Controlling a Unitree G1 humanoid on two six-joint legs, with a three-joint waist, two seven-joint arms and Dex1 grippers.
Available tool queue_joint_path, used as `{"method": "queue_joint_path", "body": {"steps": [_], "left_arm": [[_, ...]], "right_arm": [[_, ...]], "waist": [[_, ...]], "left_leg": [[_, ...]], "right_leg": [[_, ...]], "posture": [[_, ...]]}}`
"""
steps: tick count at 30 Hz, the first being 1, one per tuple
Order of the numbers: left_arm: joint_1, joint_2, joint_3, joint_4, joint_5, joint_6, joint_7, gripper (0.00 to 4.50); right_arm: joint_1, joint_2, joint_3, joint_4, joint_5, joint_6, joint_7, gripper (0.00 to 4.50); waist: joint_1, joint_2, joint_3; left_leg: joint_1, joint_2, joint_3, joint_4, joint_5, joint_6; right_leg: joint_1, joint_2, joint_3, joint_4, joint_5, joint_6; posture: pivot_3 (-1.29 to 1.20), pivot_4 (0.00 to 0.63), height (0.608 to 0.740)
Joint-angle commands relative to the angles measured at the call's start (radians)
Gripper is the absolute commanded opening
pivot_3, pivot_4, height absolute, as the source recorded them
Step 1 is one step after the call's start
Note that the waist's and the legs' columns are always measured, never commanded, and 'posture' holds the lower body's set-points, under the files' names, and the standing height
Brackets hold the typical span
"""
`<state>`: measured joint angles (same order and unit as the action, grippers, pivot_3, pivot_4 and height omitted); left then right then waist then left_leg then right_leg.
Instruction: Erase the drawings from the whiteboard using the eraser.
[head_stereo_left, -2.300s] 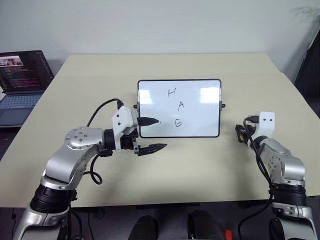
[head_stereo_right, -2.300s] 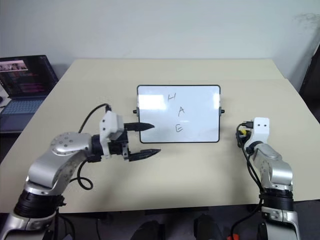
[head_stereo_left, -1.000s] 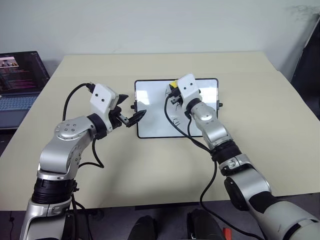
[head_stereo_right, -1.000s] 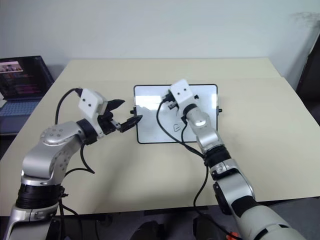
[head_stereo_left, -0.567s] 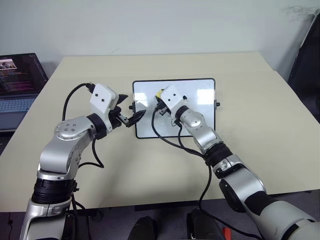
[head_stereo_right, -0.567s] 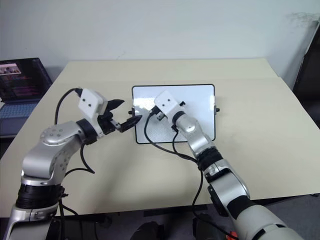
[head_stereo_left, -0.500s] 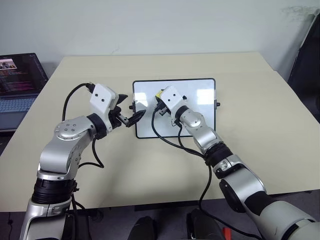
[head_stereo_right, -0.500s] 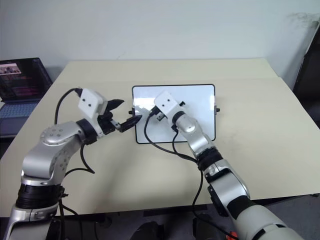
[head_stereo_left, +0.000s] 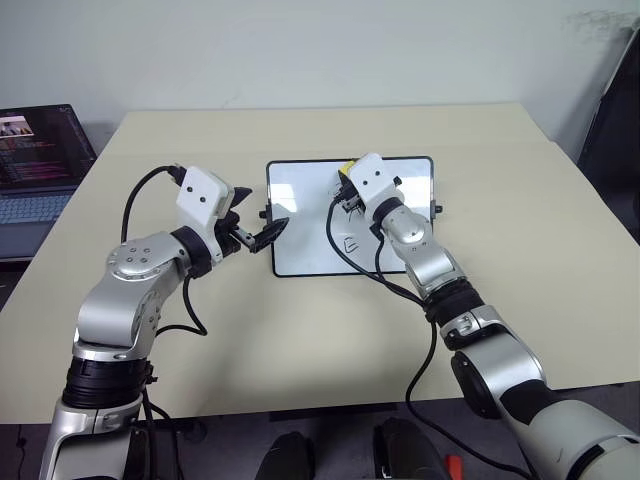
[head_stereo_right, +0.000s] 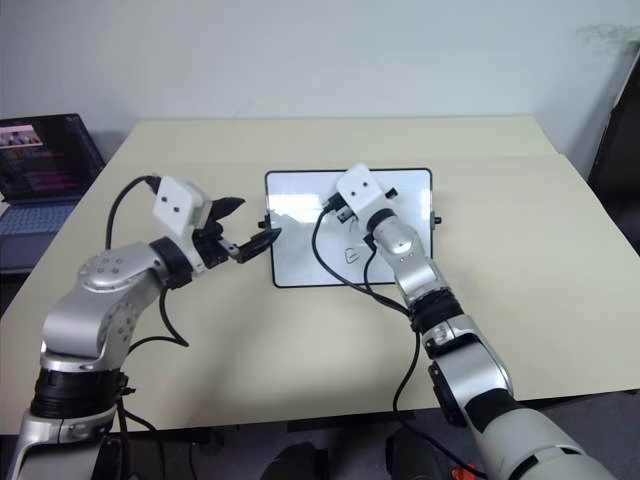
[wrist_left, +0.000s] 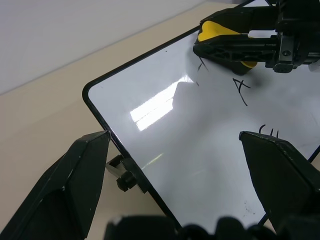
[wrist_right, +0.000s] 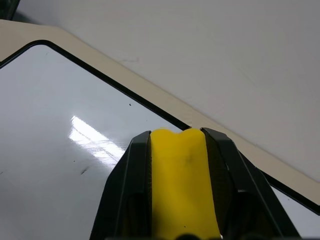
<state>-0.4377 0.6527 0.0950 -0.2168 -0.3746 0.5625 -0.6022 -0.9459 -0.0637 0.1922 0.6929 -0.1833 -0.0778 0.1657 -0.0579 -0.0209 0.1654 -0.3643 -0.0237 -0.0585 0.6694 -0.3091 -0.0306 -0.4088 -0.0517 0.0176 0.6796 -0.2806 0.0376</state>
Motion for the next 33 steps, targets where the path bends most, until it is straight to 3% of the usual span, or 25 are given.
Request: {"method": "queue_joint_path", "body": {"steps": [1,7,15,20,27,33], "left_arm": [[-0.013,-0.002,0.024,-0.019,-0.002,-0.019,-0.002,4.50],[-0.014,-0.001,0.024,-0.018,-0.001,-0.019,-0.003,4.50],[-0.004,-0.002,0.026,-0.023,-0.002,-0.017,-0.001,4.50],[0.003,-0.008,0.024,-0.028,-0.004,-0.015,0.002,4.50],[0.037,-0.009,0.040,-0.034,-0.016,-0.010,-0.008,4.50],[0.121,0.018,0.036,-0.069,-0.059,-0.024,-0.107,4.50]], "right_arm": [[0.046,0.022,0.053,-0.020,-0.018,0.038,0.068,1.13],[0.074,0.037,0.105,-0.046,-0.049,0.073,0.119,1.13],[0.022,-0.011,0.003,-0.048,-0.038,0.055,-0.039,1.12],[0.033,-0.026,-0.026,-0.078,-0.007,0.052,-0.026,1.12],[0.163,-0.008,-0.081,-0.397,0.198,0.170,0.158,1.12],[0.356,-0.130,-0.110,-0.742,0.346,0.342,0.331,1.12]], "waist": [[-0.001,0.000,0.000],[-0.005,0.000,0.000],[0.008,0.000,0.000],[0.012,0.000,0.000],[0.008,0.000,0.000],[0.011,0.000,0.000]], "left_leg": [[0.000,0.000,0.000,0.000,0.000,0.000],[0.001,0.000,0.000,0.001,0.000,0.000],[0.001,0.000,-0.002,0.002,0.000,0.000],[0.000,-0.001,-0.003,0.002,0.000,0.000],[-0.001,-0.001,-0.003,0.001,0.000,0.000],[-0.002,0.000,-0.003,-0.002,0.000,0.001]], "right_leg": [[0.000,0.000,0.000,0.000,0.000,0.000],[0.001,0.000,0.000,0.001,0.000,0.000],[0.001,0.000,0.000,0.002,0.000,0.000],[0.002,-0.001,0.000,0.000,0.000,0.000],[0.001,-0.001,0.000,-0.001,0.000,0.000],[0.001,-0.001,-0.001,-0.005,0.000,0.000]], "posture": [[0.00,0.150,0.740],[0.00,0.150,0.740],[0.00,0.150,0.740],[0.00,0.150,0.740],[0.00,0.150,0.740],[0.00,0.150,0.740]]}}
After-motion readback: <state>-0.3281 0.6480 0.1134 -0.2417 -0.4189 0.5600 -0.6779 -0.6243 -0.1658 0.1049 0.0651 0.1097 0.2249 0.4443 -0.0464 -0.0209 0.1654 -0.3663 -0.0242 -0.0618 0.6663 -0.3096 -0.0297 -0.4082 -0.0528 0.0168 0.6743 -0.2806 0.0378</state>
